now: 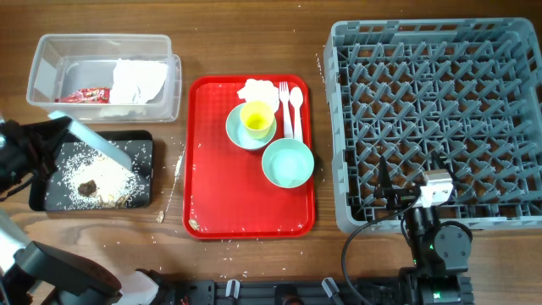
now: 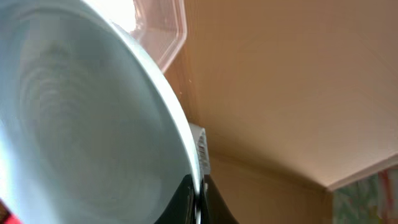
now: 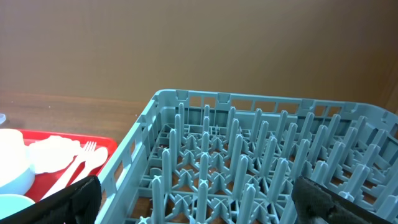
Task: Sort waste into correct bins and load items into the dishwasher rack
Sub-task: 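Set the empty plate back on the red tray and release it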
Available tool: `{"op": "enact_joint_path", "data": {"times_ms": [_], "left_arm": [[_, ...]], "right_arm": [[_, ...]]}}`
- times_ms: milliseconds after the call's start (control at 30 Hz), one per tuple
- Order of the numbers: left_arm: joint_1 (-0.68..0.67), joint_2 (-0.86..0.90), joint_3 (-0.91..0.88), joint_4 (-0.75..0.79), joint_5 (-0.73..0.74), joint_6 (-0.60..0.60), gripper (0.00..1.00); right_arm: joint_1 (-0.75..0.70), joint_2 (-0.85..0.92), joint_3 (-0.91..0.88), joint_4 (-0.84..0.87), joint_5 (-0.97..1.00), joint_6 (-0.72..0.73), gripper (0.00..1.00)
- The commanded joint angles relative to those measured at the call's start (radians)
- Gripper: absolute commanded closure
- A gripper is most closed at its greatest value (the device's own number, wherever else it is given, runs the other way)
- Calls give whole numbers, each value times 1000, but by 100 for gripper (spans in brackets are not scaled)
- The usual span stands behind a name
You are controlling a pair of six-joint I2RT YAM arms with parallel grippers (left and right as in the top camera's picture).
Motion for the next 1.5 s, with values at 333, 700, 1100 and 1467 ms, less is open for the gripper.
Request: {"op": "enact_joint_path", "data": {"times_ms": [333,700,1100,1467], "left_arm": [[-399,-71,0,-254,-187,115,96],[-1157,-66,-16,-93,-751,-319,96],[-1633,55,-16,-1,-1285,-705,96],[-1637,84,-13,14,-1285,-697,35]], "right_arm": [[-3,-8,-1,4,13,-9,0],[-3,-8,-1,5,13,-10,0],[-3,-8,-1,4,13,-10,0],[-3,-8,-1,4,13,-10,0]]}}
